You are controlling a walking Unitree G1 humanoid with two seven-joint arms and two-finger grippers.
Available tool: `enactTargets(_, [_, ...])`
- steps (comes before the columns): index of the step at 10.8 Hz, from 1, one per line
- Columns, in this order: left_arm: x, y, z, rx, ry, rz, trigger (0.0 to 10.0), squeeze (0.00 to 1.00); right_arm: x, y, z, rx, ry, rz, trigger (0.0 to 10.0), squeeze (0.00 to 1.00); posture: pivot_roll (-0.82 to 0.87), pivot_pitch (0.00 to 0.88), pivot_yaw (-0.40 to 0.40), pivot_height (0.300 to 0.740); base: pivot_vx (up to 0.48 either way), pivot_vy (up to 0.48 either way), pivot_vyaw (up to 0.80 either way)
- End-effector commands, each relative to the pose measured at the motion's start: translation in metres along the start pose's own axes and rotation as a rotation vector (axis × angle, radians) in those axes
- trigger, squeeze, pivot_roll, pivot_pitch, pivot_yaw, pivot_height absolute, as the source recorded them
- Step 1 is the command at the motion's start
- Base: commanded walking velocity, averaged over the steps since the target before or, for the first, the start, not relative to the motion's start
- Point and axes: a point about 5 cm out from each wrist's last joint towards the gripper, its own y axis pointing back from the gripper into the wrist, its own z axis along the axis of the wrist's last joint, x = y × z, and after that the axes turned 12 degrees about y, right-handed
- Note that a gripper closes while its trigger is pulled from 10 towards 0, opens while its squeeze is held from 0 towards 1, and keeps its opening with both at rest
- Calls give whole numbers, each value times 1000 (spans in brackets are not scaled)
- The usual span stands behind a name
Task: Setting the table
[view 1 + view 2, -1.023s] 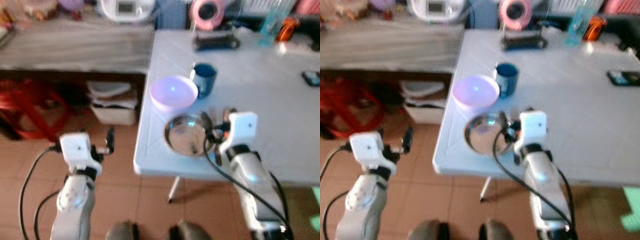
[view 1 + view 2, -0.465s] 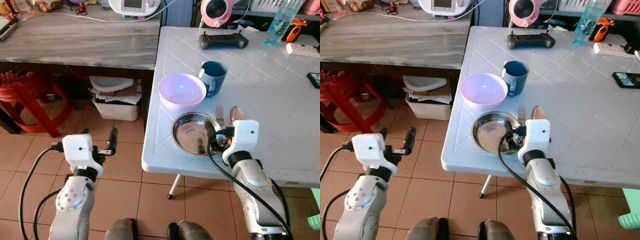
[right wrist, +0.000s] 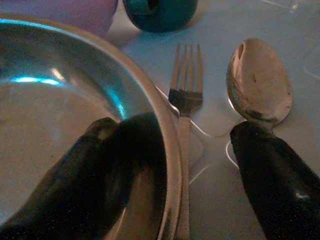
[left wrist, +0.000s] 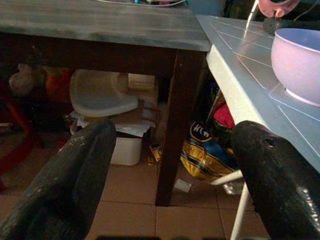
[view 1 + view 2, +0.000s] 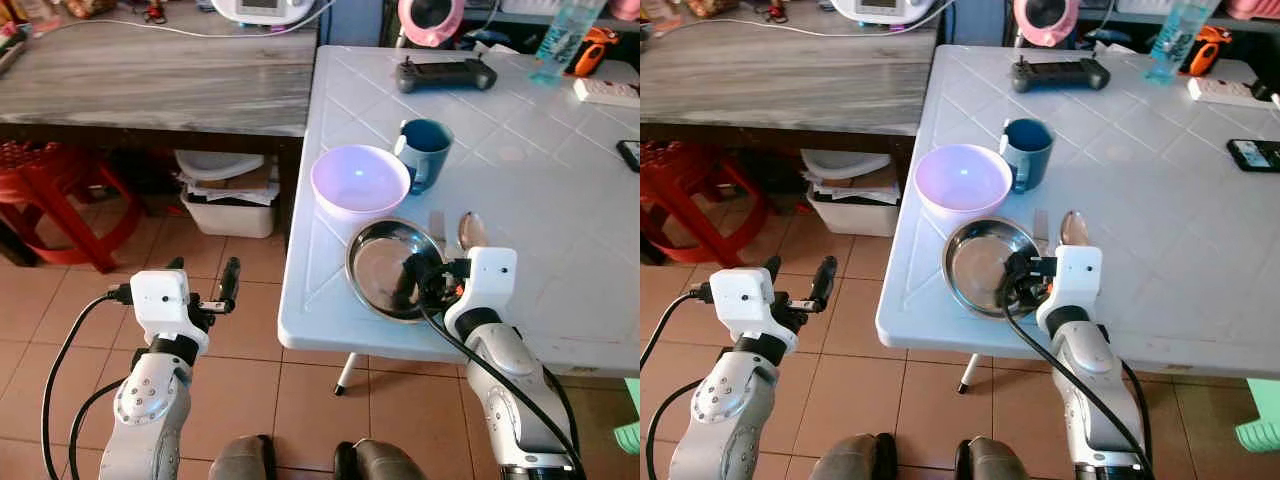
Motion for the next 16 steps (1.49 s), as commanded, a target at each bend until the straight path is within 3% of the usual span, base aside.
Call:
enactTargets(1, [0,2,3,-3,-9,-4,10000,0,0,1,-3,23,-4,6,3020,0,-20,150,-5,740,0,0,0])
enactTargets(2, [-1,1,2,-4,-8,-6,10000,0,0,1,-1,18,-4,5,7373,0,-23,148,-6,740,0,0,0])
enactTargets(3, [-1,1,3,-5,-10,-9,10000,0,0,0,3,9,-4,5,10000,0,-23,148,-6,740,0,0,0])
enactTargets(8, [-2,0,3,-8,-13,-12,10000,0,10,-6,20,-20,-58,64,10000,0,-25,147,-10,740,0,0,0])
enactTargets(13, [-2,0,3,-7,-20,-12,10000,0,31,-6,23,8,-147,219,10000,0,-22,148,-9,740,0,0,0])
enactTargets(14, [-2,1,3,-7,-19,-12,10000,0,31,-6,23,17,-147,225,7725,0,-22,149,-10,740,0,0,0])
enactTargets(15, [-2,1,3,-5,-17,-13,10000,0,32,-3,22,27,-145,242,10000,0,-23,152,-11,740,0,0,0])
enactTargets(16, [-2,2,2,-3,-16,-14,10000,0,30,-1,21,36,-144,241,10000,0,-23,153,-12,740,0,0,0])
